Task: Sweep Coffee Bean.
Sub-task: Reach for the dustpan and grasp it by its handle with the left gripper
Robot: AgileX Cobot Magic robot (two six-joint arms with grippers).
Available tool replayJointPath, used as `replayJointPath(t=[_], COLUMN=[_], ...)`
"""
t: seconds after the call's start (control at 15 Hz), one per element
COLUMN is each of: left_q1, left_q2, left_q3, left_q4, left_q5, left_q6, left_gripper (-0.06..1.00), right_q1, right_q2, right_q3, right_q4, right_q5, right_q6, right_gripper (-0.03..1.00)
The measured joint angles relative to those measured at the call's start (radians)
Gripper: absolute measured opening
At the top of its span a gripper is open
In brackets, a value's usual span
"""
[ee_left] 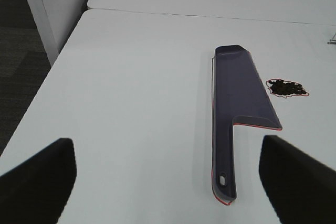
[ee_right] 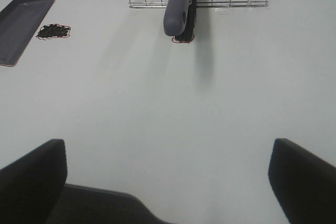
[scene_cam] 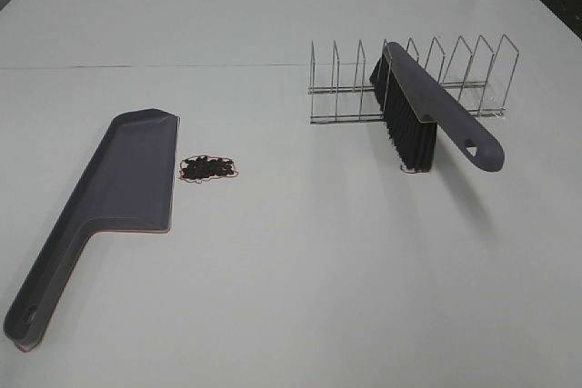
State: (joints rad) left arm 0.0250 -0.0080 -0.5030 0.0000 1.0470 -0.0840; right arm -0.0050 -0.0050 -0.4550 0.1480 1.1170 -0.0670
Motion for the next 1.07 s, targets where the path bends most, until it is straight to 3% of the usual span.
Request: replayJointPath(t=[1.07], left_q1=[0.000], left_q2=[0.000], left_q3=[0.000], left_q4=[0.000], left_q5=[0.000], left_q6=[-0.002], left_gripper=[0.86], right_q1=[0.000], right_q2=[0.000], right_q3=[0.000], right_q4=[0.000], right_q5=[0.000], right_q6=[-0.001], right_gripper=[0.96])
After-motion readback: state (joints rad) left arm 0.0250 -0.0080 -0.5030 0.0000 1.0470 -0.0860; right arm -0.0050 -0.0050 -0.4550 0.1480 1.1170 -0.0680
